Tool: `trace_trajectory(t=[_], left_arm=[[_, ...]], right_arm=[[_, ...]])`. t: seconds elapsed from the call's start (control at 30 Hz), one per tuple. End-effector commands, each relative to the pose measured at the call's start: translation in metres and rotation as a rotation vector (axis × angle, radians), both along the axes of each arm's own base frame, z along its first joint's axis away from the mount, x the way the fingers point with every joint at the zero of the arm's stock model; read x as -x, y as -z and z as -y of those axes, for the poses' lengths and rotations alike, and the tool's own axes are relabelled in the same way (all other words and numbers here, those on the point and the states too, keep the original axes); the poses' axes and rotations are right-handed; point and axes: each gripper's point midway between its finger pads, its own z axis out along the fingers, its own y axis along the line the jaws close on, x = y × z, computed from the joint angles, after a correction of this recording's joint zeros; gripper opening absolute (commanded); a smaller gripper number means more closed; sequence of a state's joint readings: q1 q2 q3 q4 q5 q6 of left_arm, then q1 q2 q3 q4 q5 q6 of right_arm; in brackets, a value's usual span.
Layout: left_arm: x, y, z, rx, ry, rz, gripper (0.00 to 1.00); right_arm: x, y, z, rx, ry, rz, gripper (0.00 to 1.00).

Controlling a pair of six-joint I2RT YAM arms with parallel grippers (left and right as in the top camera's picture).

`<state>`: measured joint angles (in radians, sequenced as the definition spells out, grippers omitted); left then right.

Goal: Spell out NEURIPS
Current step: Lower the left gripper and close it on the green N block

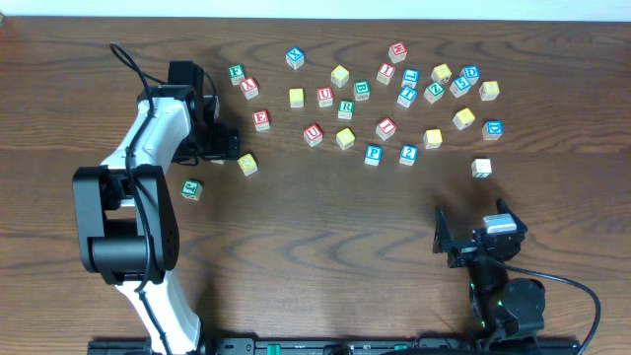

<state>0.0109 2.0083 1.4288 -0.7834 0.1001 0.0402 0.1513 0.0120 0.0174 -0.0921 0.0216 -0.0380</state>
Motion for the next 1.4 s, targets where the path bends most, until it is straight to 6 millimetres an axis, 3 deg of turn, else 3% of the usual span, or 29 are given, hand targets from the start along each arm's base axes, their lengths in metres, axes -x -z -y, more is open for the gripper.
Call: trace_trajectory(t=[0.0, 0.67, 1.0, 1.37], left_arm=[[0.006, 0.01, 0.006, 0.03, 0.055, -0.022, 0.99], [-0.004, 0.009, 0.008, 0.03, 0.112, 0.024, 1.0], [0.0, 0.035, 0.008, 0.032, 0.111, -0.031, 0.96], [-0.003, 0.031, 0.008, 0.032, 0.111, -0.025, 0.95]], right_arm=[[0.0, 0.001, 0.003, 0.012, 0.011, 0.002, 0.99], [0.0, 0.001, 0.003, 0.012, 0.011, 0.002, 0.99], [0.0, 0.001, 0.003, 0.012, 0.011, 0.002, 0.99], [0.0, 0.001, 0.003, 0.012, 0.011, 0.002, 0.99]])
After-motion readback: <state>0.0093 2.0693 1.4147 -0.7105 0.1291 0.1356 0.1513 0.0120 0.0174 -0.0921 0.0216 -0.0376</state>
